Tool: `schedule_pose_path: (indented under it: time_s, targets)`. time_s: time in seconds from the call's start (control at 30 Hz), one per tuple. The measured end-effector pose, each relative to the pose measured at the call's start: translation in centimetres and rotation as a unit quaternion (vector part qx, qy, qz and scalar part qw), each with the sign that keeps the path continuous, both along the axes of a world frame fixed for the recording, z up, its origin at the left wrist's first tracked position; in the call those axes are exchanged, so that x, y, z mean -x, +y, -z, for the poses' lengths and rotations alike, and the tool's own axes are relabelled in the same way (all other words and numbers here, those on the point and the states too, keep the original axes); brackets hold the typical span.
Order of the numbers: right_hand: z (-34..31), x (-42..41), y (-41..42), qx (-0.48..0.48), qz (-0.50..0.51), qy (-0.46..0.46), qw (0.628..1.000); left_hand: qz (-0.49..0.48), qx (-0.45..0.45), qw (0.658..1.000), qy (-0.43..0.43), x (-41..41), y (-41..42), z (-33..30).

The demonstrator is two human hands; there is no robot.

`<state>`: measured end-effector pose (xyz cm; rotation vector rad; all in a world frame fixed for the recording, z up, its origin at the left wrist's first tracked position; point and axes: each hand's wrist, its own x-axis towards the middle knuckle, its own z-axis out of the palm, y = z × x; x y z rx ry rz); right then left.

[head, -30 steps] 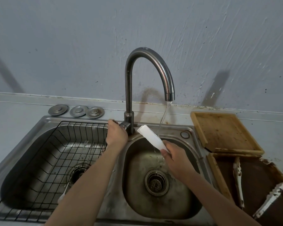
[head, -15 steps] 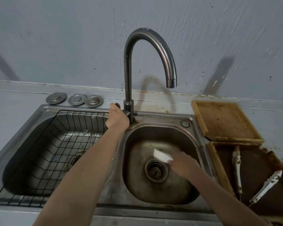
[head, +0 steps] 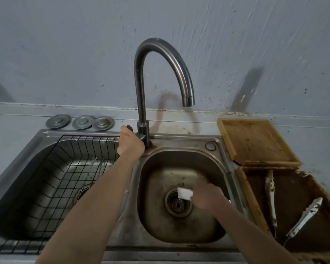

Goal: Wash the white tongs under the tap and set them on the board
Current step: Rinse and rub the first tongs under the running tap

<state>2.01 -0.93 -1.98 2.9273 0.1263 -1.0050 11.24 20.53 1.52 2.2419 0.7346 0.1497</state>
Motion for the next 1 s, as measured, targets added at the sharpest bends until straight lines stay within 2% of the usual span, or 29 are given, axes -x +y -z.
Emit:
schedule_pose_path:
  time_s: [0.1, 0.23, 0.33, 0.43, 0.5, 0.53, 0.6, 0.67, 0.73, 0.8, 0.87, 1.0]
  targets:
    - [0.5, 0.5, -0.6, 0.027, -0.016, 0.072, 0.997, -0.005, 0.005, 1.0, 0.005, 0.0, 0.0, -0.1]
    - [1.1, 0.6, -1.7, -0.051, 0.046, 0.014, 0.998, -0.007, 0.025, 1.0, -0.015, 0.2, -0.1, 0.2]
    - [0.4, 0.9, -2.8, -0.133, 0.097, 0.032, 0.986, -0.001, 0.063, 0.997, -0.053, 0.7, 0.2, 0.9]
    - [-1.1, 1.3, -4.7, -0.289, 0.191, -0.001, 0.938, -0.06, 0.116, 0.989, -0.068, 1.8, -1.5, 1.2]
    - [-2.4, 1.3, -6.3, -0.364, 0.229, -0.043, 0.902, -0.103, 0.142, 0.984, -0.038, 3.2, -3.8, 1.6]
    - [-3.0, 1.0, -7.3, -0.391, 0.251, -0.065, 0.883, -0.094, 0.141, 0.986, -0.013, 3.8, -5.2, 1.9]
    - [-4.0, -0.2, -9.4, -0.418, 0.286, -0.111, 0.855, -0.017, 0.111, 0.993, 0.027, 4.4, -7.9, 3.0]
    - [-4.9, -1.5, -11.6, -0.392, 0.304, -0.158, 0.854, 0.122, 0.096, 0.987, 0.028, 4.2, -10.7, 3.6]
    - [-5.8, -2.7, -13.6, -0.35, 0.306, -0.188, 0.865, 0.268, 0.112, 0.957, 0.003, 3.7, -13.1, 3.2]
    - [-6.9, -4.0, -15.4, -0.309, 0.304, -0.216, 0.875, 0.381, 0.083, 0.921, -0.017, 2.9, -15.4, 2.1]
    - [-7.6, -5.4, -17.1, -0.259, 0.303, -0.236, 0.886, 0.451, 0.041, 0.891, -0.025, 2.0, -17.5, 1.1]
    - [-7.0, -7.6, -18.7, -0.203, 0.298, -0.255, 0.897, 0.517, -0.018, 0.855, -0.03, -0.3, -20.7, 0.4]
